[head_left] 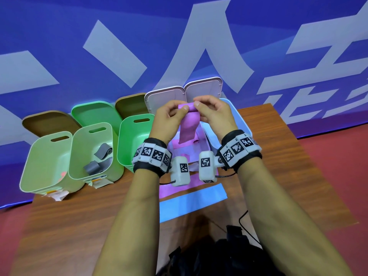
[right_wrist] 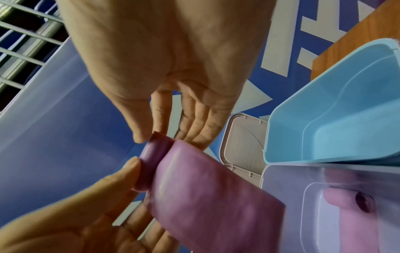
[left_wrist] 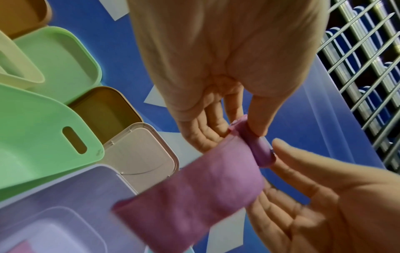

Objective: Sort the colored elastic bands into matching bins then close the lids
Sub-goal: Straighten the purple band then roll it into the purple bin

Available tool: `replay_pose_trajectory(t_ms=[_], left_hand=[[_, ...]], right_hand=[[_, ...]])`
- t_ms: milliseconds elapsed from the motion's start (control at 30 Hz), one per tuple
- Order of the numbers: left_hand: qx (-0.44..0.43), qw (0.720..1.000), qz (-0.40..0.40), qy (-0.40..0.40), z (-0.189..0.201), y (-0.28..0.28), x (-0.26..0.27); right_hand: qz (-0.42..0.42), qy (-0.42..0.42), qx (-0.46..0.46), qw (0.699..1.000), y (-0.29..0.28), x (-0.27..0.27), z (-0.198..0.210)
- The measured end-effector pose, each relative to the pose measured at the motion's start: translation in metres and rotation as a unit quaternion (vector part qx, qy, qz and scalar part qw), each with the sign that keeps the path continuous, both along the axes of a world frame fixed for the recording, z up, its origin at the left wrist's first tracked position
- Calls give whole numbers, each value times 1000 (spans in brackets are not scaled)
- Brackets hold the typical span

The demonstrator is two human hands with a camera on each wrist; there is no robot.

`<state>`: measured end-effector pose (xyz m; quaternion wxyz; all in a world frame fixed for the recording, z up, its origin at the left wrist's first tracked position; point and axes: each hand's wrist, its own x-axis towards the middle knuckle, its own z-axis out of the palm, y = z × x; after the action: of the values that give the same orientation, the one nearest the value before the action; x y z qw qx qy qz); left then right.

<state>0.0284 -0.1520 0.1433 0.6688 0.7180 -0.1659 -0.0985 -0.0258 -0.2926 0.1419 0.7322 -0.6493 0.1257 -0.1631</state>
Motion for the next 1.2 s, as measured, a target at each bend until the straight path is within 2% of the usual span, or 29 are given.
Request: replay_pose_trajectory(t_ms=[267,433,500,667,833,933,1067,1200], left_hand=[[-6,1000,23,18,-9,3,0],[-8,999,28,13,-9,3,2],[-5,1000,23,15,-10,3,4],[-13,997,32,65,-11,0,3],[-9,999,18,33,-11,1,2],[-14,999,17,26,-10,1,4],[-12,997,22,71,-11,-1,4],[9,998,11,55,-17,-2,3]], right_hand=[[-9,5,-48,999,1,2,-4],[4,17,-19,1000,5,4,-7],[-2,23,-38,999,5,6,-9],[-3,12,-60,998,2,5,-9],[10,16,-31,999,5,3,-5],[3,20,-51,999,6,4,-5],[3,12,-47,999,5,3,-7],[14,19,-50,998,2,2,-11]])
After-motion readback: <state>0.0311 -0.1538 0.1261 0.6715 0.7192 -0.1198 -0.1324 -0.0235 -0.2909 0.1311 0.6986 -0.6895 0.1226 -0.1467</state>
